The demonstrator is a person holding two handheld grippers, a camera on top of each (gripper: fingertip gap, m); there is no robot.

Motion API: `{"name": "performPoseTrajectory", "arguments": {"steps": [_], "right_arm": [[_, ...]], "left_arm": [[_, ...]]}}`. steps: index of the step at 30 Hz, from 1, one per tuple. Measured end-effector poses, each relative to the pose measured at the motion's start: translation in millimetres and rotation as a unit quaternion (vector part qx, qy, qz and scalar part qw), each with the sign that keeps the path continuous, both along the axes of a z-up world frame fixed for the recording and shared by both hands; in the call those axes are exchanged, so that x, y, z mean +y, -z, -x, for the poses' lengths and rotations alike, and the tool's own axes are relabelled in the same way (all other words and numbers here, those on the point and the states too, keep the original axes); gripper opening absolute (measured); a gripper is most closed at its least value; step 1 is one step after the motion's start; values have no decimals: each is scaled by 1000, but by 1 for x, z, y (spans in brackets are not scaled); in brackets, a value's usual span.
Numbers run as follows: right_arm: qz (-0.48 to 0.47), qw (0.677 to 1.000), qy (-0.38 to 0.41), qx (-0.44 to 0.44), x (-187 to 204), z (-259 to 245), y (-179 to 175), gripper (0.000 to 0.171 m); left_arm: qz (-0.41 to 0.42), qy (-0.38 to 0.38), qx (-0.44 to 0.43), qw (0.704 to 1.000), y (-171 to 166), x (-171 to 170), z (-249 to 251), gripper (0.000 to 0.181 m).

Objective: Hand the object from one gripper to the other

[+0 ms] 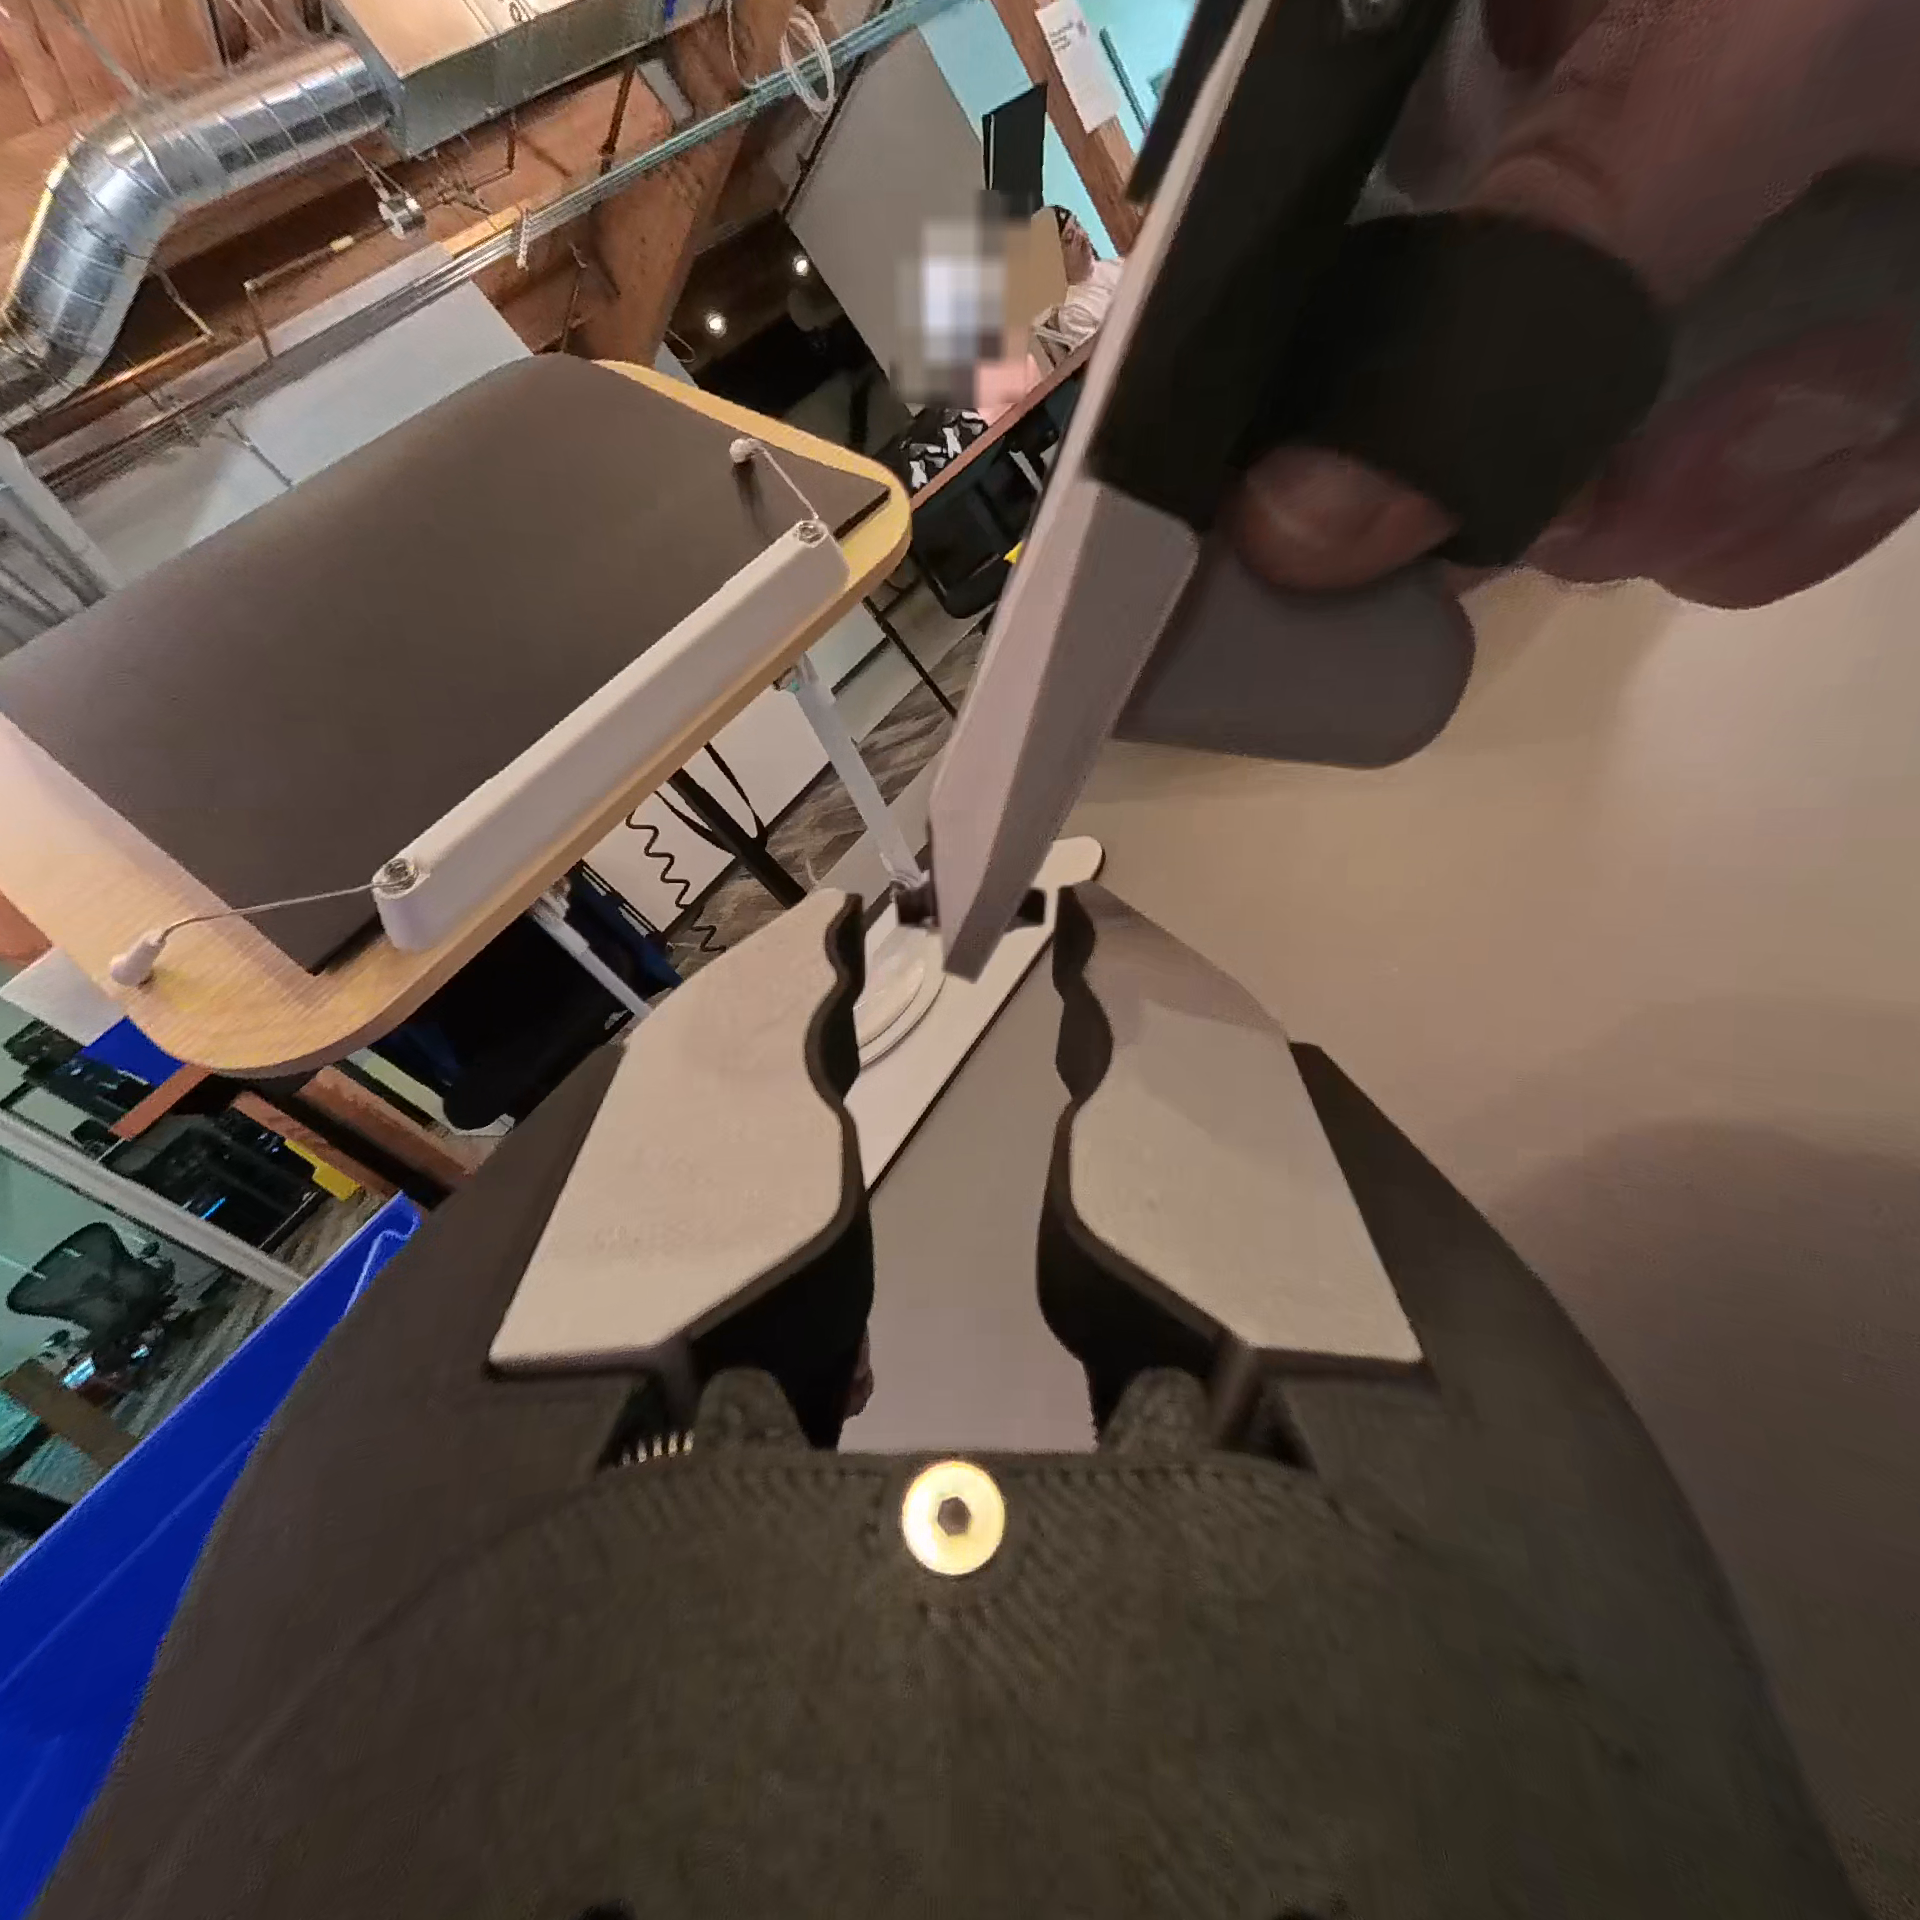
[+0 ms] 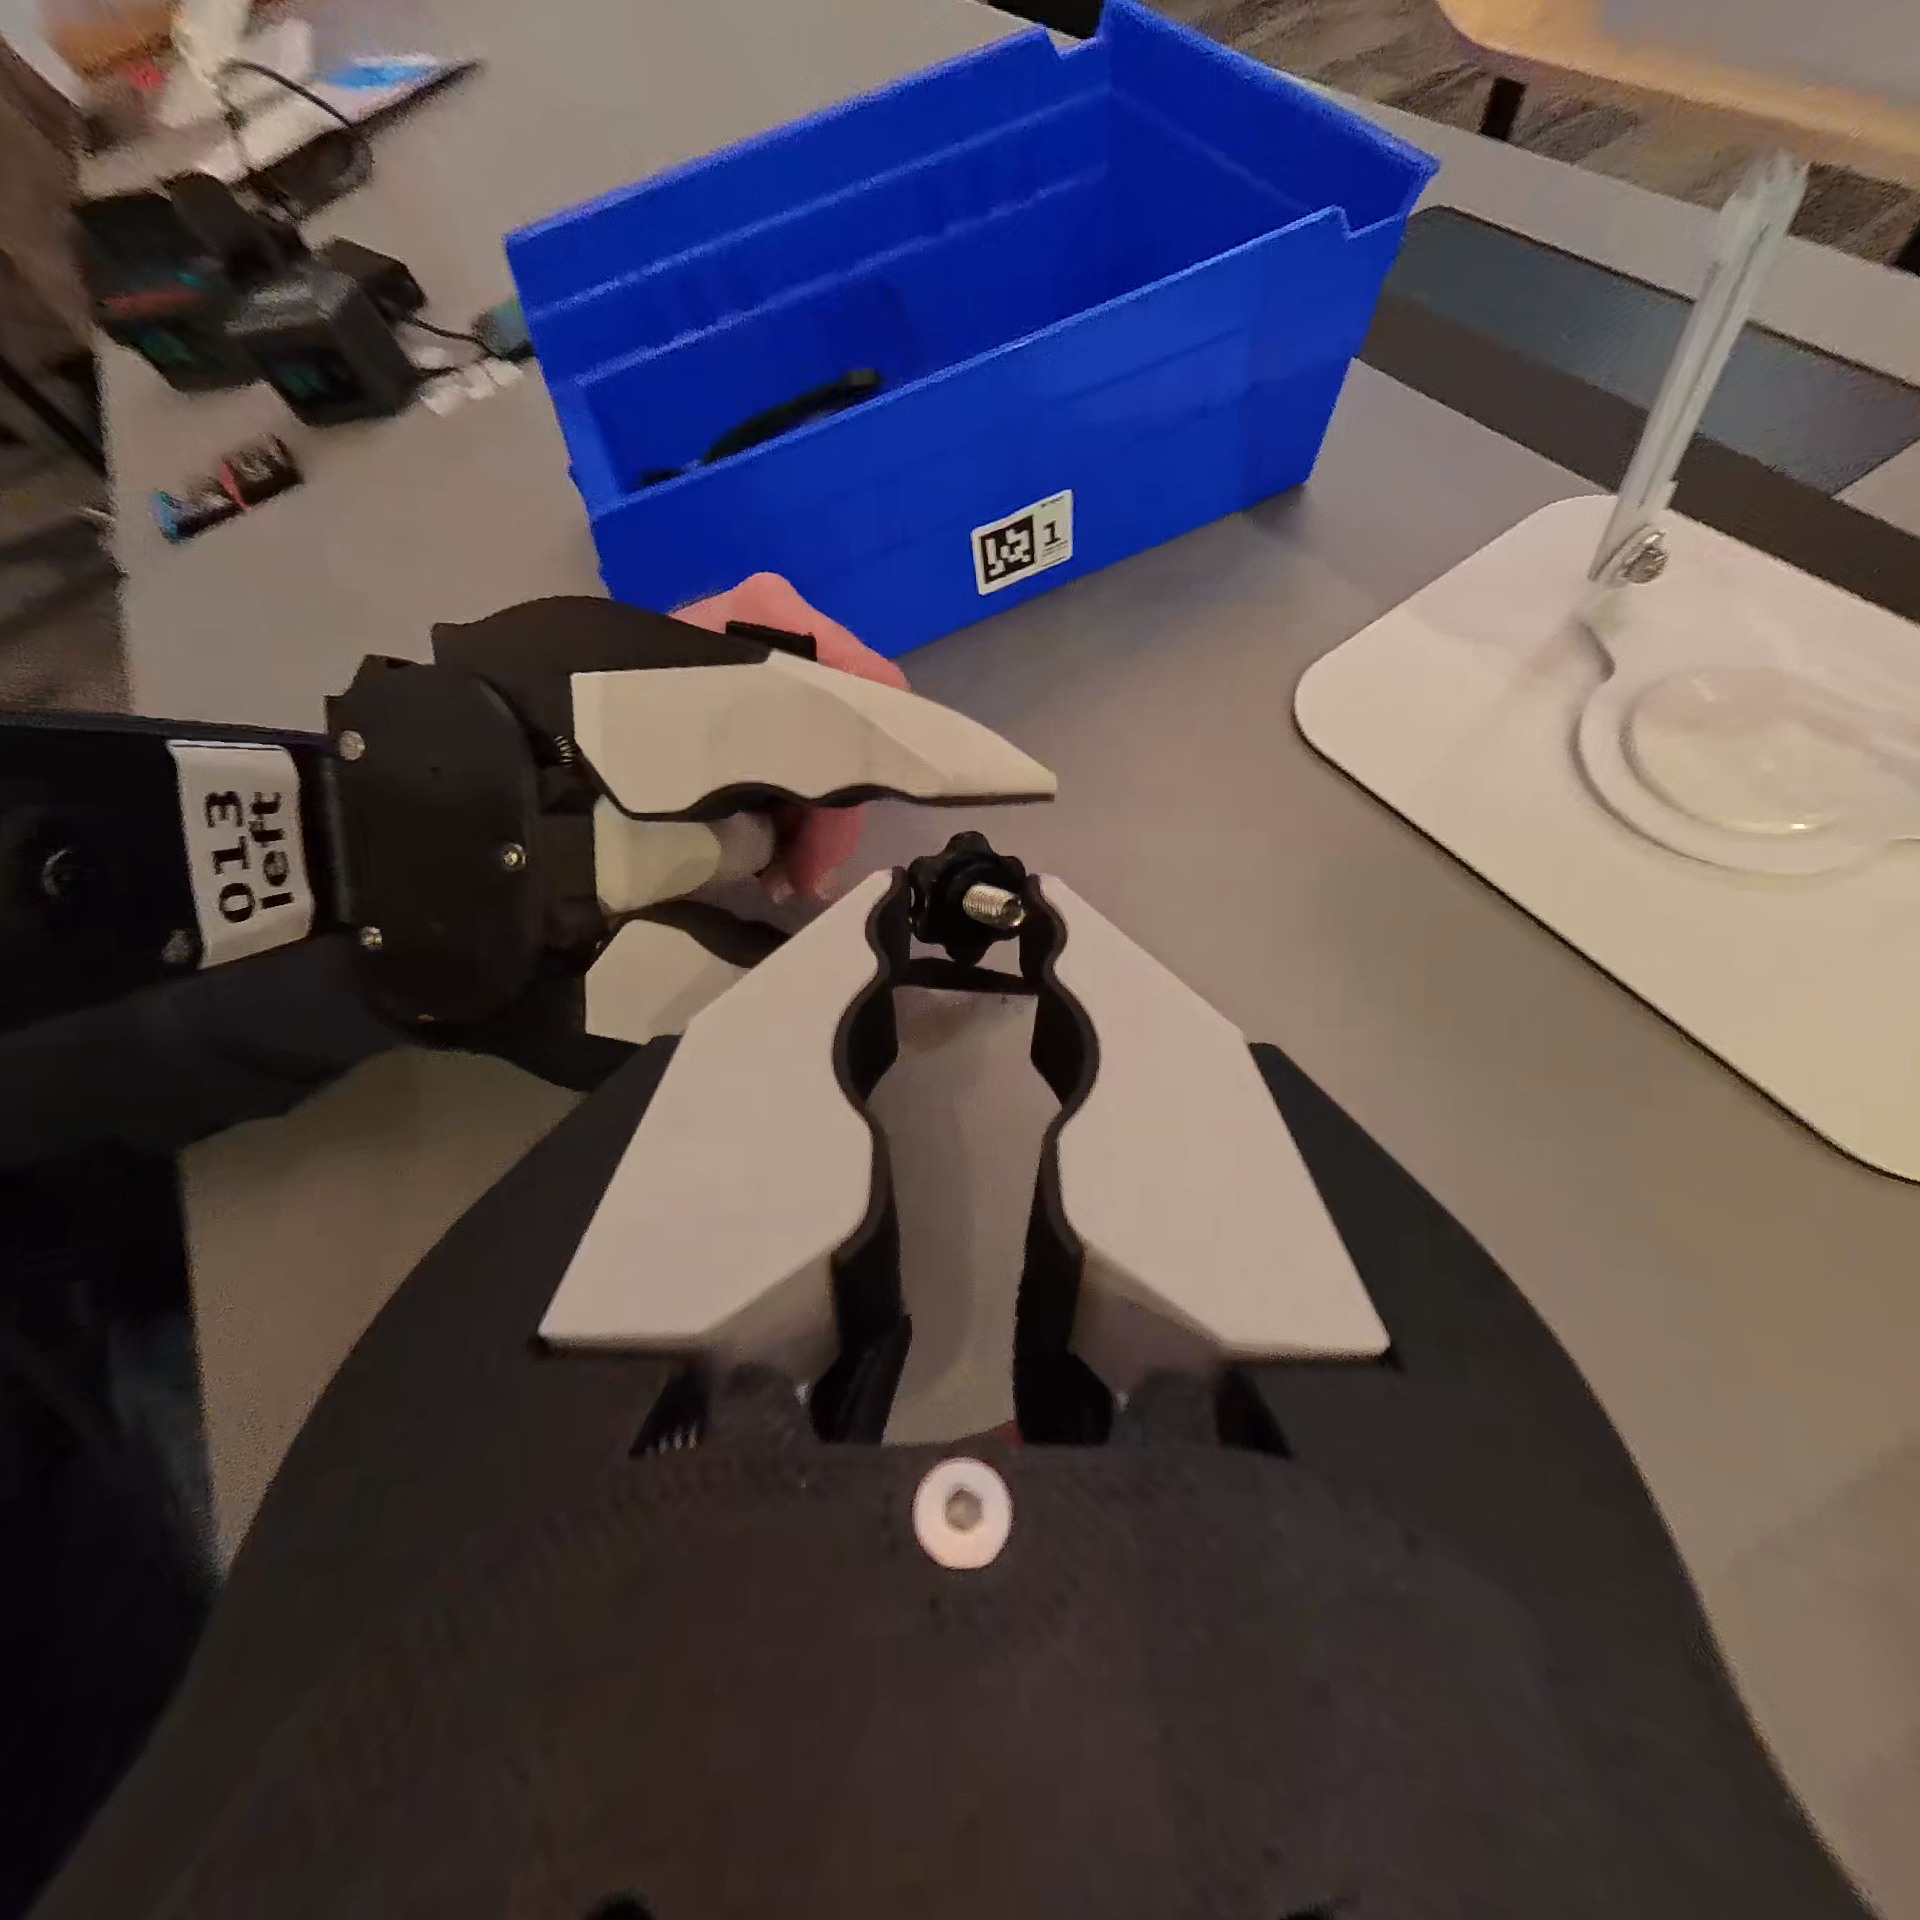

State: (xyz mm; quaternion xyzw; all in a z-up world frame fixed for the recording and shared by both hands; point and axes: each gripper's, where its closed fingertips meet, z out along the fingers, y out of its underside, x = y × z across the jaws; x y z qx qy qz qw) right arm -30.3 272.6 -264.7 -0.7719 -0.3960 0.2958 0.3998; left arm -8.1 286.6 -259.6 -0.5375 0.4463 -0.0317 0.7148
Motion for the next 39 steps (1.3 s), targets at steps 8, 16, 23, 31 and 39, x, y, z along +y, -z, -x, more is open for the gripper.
{"name": "performPoseTrajectory", "arguments": {"steps": [8, 16, 23, 31, 39], "right_arm": [[-26, 999, 18, -35, 1, 4, 6, 18], [60, 994, -37, 89, -8, 4, -10, 24], [181, 941, -121, 257, -20, 0, -35, 17], [230, 917, -155, 287, -24, -5, -34, 28], [309, 847, -206, 381, -29, -6, -44, 26]], "left_arm": [[15, -8, 20, 1000, 7, 3, 0, 26], [8, 11, -13, 1000, -2, -1, 1, 27], [-14, 74, -65, 995, -20, -20, -4, 26], [-23, 91, -95, 991, -30, -26, -1, 26], [-37, 109, -105, 988, -37, -35, -4, 26]]}}
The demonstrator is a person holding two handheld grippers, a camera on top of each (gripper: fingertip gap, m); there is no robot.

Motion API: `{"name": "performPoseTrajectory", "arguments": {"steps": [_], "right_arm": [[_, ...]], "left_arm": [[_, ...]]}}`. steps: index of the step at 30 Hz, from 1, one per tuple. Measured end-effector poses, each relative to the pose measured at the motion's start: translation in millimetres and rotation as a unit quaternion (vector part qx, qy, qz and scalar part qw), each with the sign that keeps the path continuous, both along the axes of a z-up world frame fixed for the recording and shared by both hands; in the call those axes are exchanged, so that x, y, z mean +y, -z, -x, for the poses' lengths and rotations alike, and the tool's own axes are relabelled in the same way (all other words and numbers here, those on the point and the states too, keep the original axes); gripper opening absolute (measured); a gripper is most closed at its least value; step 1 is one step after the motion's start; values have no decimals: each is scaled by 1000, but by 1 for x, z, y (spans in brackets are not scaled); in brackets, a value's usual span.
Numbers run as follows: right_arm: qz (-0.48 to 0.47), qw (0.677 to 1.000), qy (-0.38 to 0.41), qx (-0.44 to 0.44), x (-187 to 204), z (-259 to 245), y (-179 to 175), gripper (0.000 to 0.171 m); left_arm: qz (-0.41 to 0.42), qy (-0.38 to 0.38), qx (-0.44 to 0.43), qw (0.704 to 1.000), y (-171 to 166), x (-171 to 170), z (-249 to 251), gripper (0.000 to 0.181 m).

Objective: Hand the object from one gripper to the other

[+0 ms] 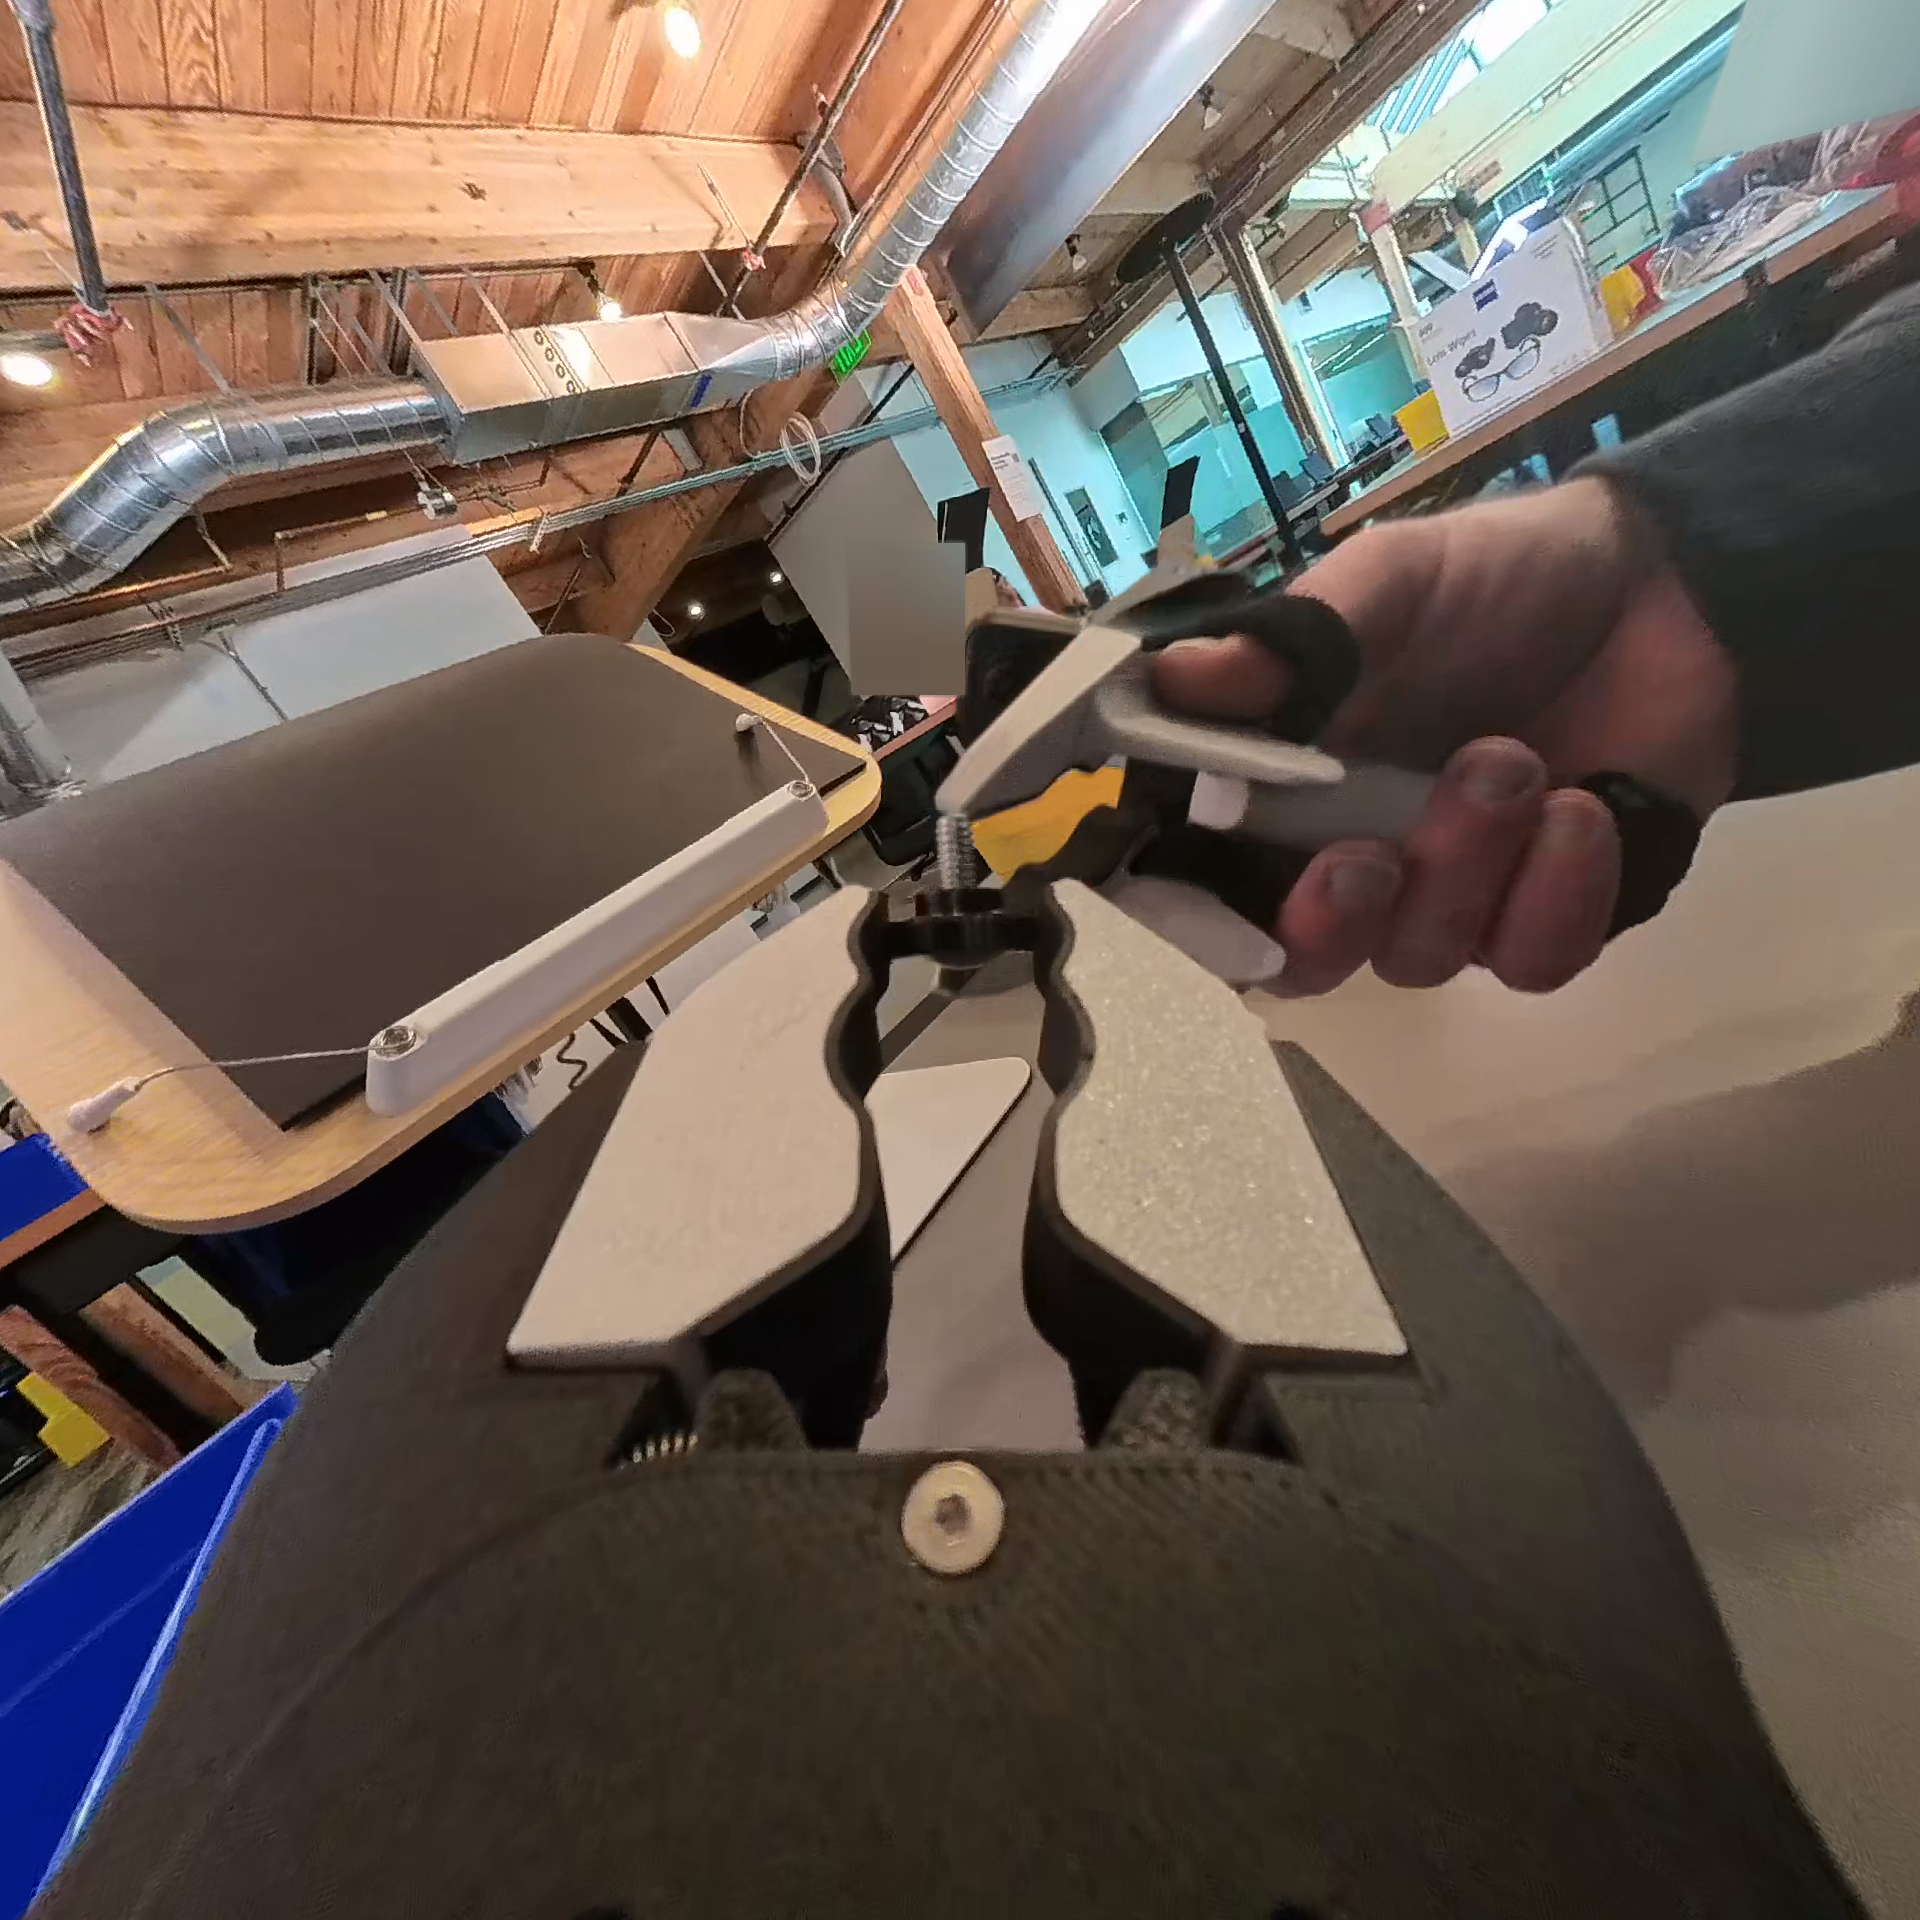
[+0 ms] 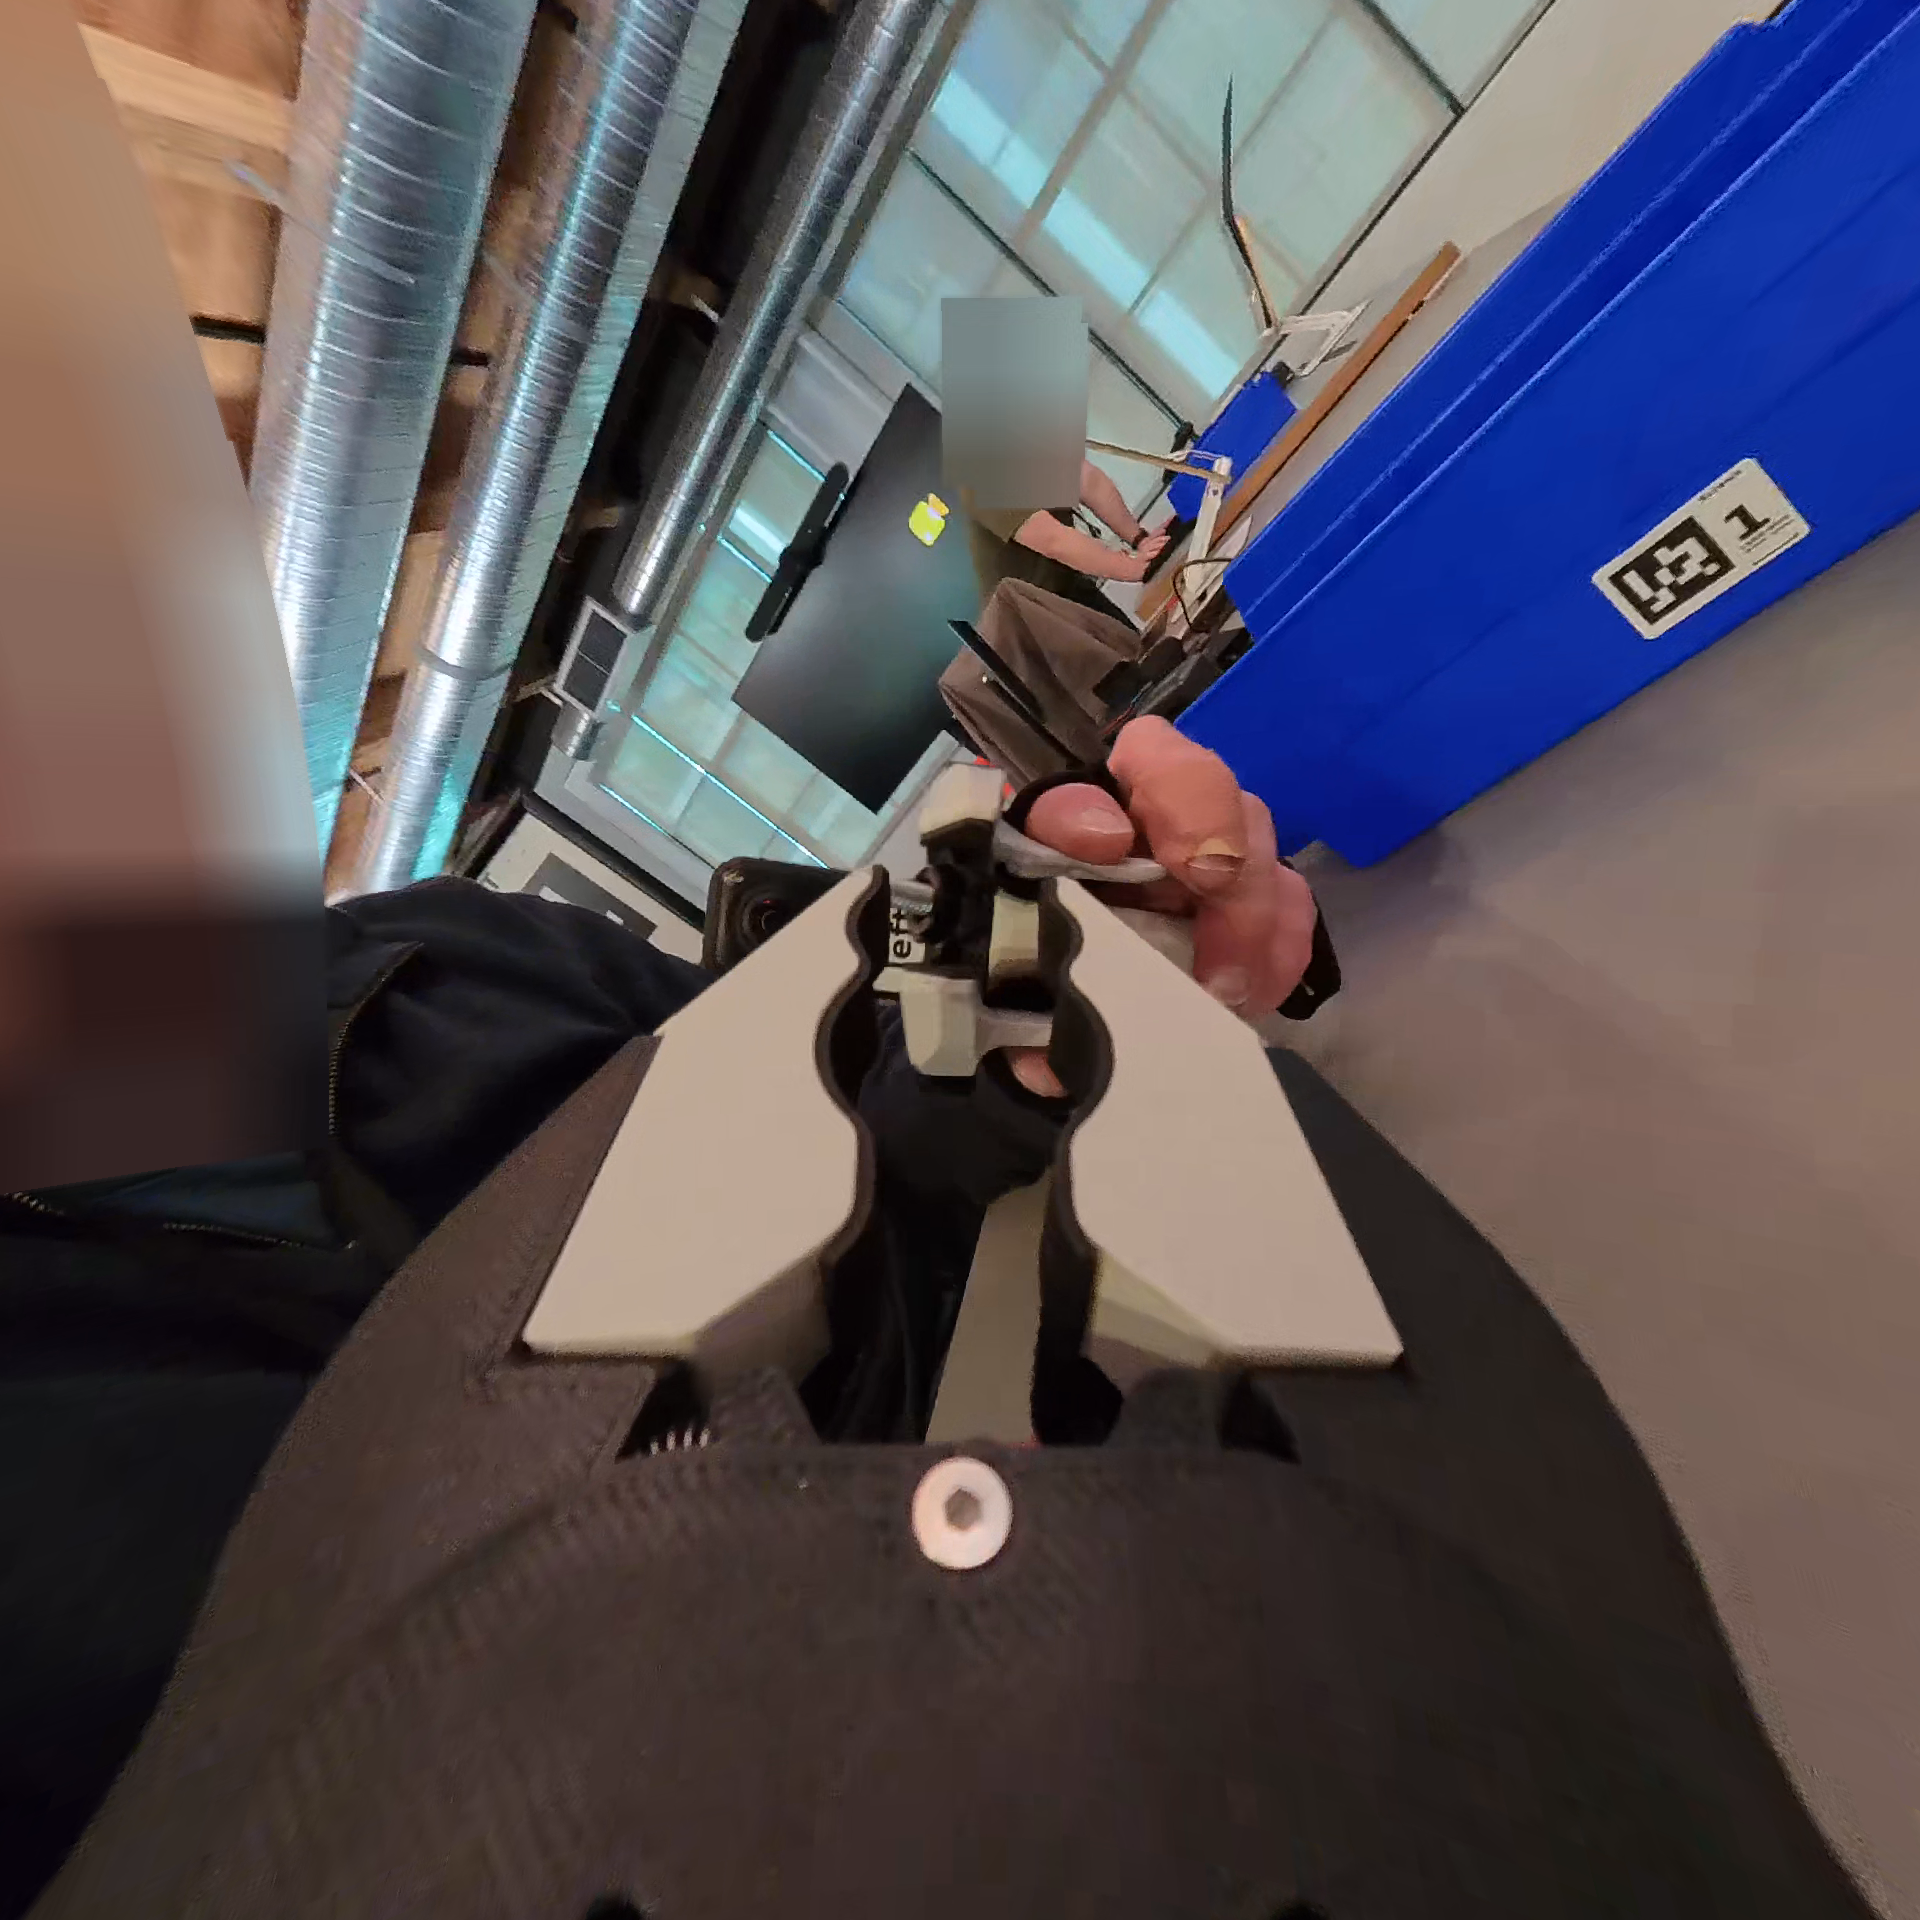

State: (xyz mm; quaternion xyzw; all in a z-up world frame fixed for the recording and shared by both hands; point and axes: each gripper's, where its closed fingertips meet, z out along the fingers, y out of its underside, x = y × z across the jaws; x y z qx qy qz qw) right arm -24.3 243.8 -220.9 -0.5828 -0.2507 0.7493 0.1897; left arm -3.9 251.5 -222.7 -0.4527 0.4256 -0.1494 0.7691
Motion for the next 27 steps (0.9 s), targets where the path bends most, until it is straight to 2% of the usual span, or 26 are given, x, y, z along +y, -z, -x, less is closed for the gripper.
{"name": "performPoseTrajectory", "arguments": {"steps": [4, 10, 19, 24, 25, 27], "right_arm": [[8, 999, -39, 23, -11, 3, -3, 13], [-12, 998, -60, 5, -21, 7, -4, 10], [-93, 992, 16, -77, -11, 7, 6, 7], [-193, 959, 126, -167, 9, -16, 3, 7], [-219, 945, 150, -191, 14, -26, 1, 7], [-276, 901, 221, -252, 33, -57, -5, 8]], "left_arm": [[-13, 1, 6, 1000, -1, -4, -2, 26], [-29, 10, 25, 999, 1, -10, -9, 26], [-20, -8, 43, 999, 9, -2, -9, 27], [6, -24, 20, 999, 9, 8, -1, 43], [13, -25, 20, 999, 11, 10, 0, 39], [21, -36, 27, 999, 14, 14, 2, 20]]}}
